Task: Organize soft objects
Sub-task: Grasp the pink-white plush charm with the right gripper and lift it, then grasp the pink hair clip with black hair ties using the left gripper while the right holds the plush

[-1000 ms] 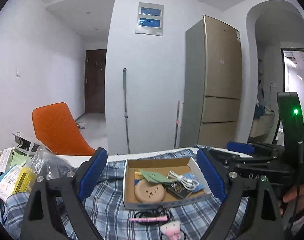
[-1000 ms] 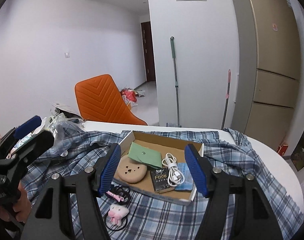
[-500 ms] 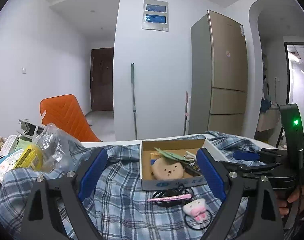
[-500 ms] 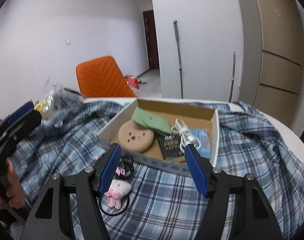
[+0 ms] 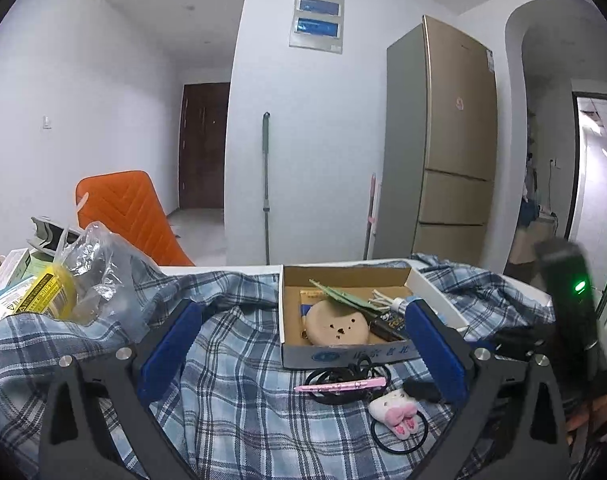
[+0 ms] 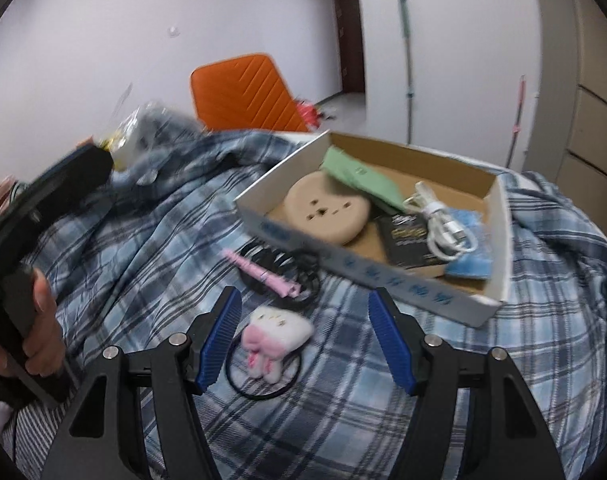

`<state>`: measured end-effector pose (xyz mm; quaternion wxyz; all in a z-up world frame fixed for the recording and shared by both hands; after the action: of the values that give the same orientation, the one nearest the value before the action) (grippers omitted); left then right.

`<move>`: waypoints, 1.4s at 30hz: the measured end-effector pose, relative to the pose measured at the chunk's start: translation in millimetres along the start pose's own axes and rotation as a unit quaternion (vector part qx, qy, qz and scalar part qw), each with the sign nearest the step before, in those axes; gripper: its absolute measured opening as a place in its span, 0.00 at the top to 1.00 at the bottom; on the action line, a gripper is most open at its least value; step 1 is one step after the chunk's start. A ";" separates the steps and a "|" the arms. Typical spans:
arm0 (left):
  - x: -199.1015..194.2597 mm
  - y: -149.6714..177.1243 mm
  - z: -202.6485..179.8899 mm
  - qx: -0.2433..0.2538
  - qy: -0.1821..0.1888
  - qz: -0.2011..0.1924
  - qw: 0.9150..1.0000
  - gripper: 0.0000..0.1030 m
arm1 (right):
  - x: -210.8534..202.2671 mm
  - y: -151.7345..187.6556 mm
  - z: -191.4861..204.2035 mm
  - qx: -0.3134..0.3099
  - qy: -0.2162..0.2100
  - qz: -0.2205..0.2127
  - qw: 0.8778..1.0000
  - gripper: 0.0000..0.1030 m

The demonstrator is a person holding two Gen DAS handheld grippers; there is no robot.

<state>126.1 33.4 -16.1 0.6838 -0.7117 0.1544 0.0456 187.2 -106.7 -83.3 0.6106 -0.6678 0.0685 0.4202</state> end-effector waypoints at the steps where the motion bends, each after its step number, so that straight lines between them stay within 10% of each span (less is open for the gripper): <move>1: -1.5 -0.7 -0.1 0.000 -0.003 -0.003 1.000 0.00 | 3.4 0.7 2.7 -0.004 -0.004 0.008 1.000 0.37; 10: -4.4 -1.5 0.3 0.000 -0.009 -0.010 1.000 0.00 | 28.0 9.7 25.9 -0.040 -0.023 0.063 0.997 0.40; 21: -0.8 0.4 0.0 -0.001 -0.006 -0.001 1.000 0.00 | 45.6 18.9 22.2 -0.025 -0.025 0.105 0.994 0.70; 42: 28.2 14.2 -22.9 0.044 0.019 0.078 0.996 0.00 | -47.6 -11.3 -50.7 -0.008 0.065 -0.102 0.993 0.69</move>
<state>145.5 6.1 -36.2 0.7059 -0.6675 0.2236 0.0784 187.9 -168.3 -49.0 0.6388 -0.7023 0.0362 0.3121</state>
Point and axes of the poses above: each gripper's, at about its wrist camera, not at the fingertips, and x roughly the way its jaws point, z to its left, y to its underside, the point moved 5 cm from there along x, roughly the way its jaws point, and after that the axes turned 1 degree about x, right-handed, at the moved point
